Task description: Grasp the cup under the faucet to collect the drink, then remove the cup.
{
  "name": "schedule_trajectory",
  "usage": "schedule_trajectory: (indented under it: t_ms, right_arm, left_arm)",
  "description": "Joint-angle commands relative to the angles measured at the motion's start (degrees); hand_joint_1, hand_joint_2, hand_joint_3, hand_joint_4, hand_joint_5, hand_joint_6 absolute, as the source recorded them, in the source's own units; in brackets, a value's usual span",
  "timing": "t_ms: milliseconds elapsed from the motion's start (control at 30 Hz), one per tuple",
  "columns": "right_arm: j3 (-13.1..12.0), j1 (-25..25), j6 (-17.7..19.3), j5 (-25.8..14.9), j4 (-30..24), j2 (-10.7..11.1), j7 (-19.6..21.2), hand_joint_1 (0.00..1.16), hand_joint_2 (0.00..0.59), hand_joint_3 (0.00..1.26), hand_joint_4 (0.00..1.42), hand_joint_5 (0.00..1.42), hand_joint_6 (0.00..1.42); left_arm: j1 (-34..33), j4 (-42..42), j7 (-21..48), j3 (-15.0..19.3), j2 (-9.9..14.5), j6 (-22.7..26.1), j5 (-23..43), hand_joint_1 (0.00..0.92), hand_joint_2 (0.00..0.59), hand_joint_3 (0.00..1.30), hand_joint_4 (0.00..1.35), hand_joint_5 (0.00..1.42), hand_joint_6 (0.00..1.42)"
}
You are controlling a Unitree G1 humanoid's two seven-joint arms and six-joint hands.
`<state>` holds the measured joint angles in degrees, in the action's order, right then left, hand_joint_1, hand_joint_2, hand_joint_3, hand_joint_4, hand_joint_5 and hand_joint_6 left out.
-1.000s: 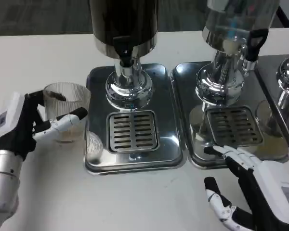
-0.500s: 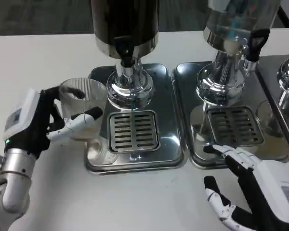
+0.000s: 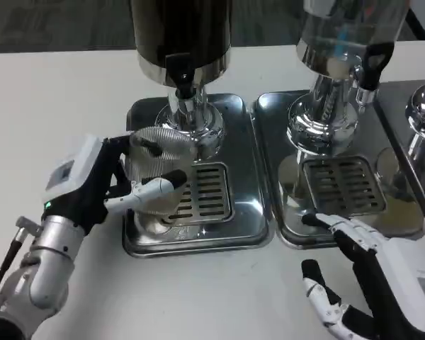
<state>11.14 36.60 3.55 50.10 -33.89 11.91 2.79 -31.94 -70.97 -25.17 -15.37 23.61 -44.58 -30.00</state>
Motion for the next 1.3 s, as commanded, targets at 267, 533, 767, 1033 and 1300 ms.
schedule_trajectory:
  t_ms: [267, 533, 767, 1033, 1300]
  right_arm:
    - [0.44, 2.56, -0.35, 0.86, -1.77, -1.37, 1.03, 0.38, 0.461, 0.25, 0.20, 0.17, 0.21]
    - [0.54, 2.78, -0.31, 0.56, -1.54, -2.14, 0.68, 0.38, 0.461, 0.25, 0.20, 0.17, 0.21]
    - [0.44, 1.77, -0.32, -0.07, -1.08, -1.88, 0.03, 0.38, 0.461, 0.25, 0.20, 0.17, 0.22]
    - [0.24, 1.10, -0.45, -0.78, -0.90, -1.70, -0.43, 0.38, 0.461, 0.25, 0.20, 0.19, 0.23]
    - [0.25, 1.05, -0.41, -1.08, -0.83, -1.71, -0.48, 0.38, 0.461, 0.25, 0.20, 0.20, 0.24]
  left_arm:
    - [-3.62, -0.42, 0.77, -3.48, -1.85, 3.36, -2.27, 0.203, 0.213, 0.59, 0.64, 0.80, 1.03]
    - [-3.20, 0.01, 1.14, -4.96, -1.08, 3.25, -2.97, 0.125, 0.203, 0.52, 0.55, 0.59, 0.72]
    - [-2.07, 0.32, 2.41, -4.54, -0.26, 2.56, -2.12, 0.112, 0.197, 0.49, 0.47, 0.51, 0.53]
    - [-1.58, 0.65, 4.71, -3.82, 0.51, 2.47, -1.30, 0.067, 0.157, 0.47, 0.36, 0.40, 0.38]
    - [-2.17, 0.98, 7.55, -4.86, 0.55, 2.45, -2.24, 0.053, 0.139, 0.44, 0.34, 0.33, 0.23]
